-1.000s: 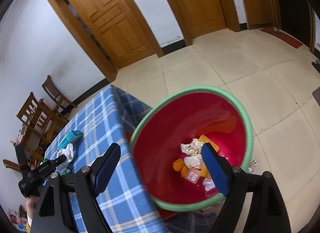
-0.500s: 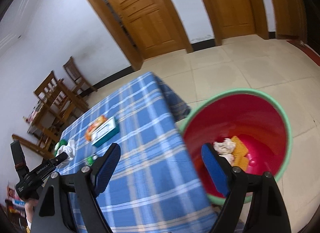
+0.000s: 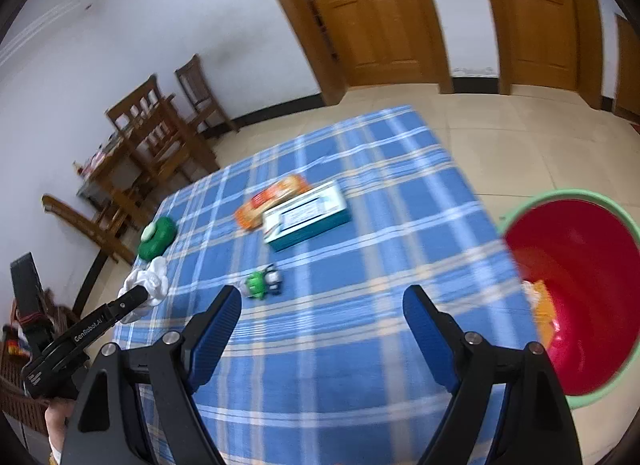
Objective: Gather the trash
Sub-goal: 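Lift the white socks with the left tool while the right tool reaches the toy figure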
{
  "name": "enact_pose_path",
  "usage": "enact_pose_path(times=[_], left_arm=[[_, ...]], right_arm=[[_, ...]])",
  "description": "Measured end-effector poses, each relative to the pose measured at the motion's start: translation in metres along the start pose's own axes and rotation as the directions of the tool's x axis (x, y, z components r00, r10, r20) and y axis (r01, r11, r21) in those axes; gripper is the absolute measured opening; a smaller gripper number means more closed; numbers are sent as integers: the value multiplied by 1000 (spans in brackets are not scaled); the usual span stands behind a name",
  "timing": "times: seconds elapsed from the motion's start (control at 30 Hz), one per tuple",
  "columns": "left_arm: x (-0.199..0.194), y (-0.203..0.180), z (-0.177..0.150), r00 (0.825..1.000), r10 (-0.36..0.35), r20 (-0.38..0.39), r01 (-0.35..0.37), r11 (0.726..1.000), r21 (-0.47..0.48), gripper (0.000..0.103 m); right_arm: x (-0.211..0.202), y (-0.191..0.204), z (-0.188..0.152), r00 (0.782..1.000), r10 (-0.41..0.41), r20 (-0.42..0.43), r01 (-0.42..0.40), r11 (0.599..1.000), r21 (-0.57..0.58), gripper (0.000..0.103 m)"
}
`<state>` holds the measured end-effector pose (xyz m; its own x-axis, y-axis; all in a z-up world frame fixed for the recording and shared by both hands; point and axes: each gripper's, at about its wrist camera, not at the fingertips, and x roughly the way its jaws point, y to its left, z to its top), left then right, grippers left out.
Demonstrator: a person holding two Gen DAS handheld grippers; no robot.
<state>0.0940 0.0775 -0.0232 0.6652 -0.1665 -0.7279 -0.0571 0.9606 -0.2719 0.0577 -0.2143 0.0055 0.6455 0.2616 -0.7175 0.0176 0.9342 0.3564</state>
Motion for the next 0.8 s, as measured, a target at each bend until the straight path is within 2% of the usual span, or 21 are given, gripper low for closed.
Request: enact_pose_path(times=[0.3,0.47,0.67,0.8], left_arm=[[-5,31,-6,998,52,23,-51,998,-43,30],[-2,44,-7,998,58,18,-56,996,-73,30],[4,54,-10,999,50,6,-49,994,-96,30],[7,55,-11,999,45,-1,-45,994,-103,30]], right_arm=[[57,43,-5,995,-9,-95,0,996,-85,85],[79,58,-7,992,-25,-125,8,991,-134,82],[99,67,-6,989,-48,-139,24,985,-170,77],[106,72,-7,989,-69,-134,42,980,-197,68]])
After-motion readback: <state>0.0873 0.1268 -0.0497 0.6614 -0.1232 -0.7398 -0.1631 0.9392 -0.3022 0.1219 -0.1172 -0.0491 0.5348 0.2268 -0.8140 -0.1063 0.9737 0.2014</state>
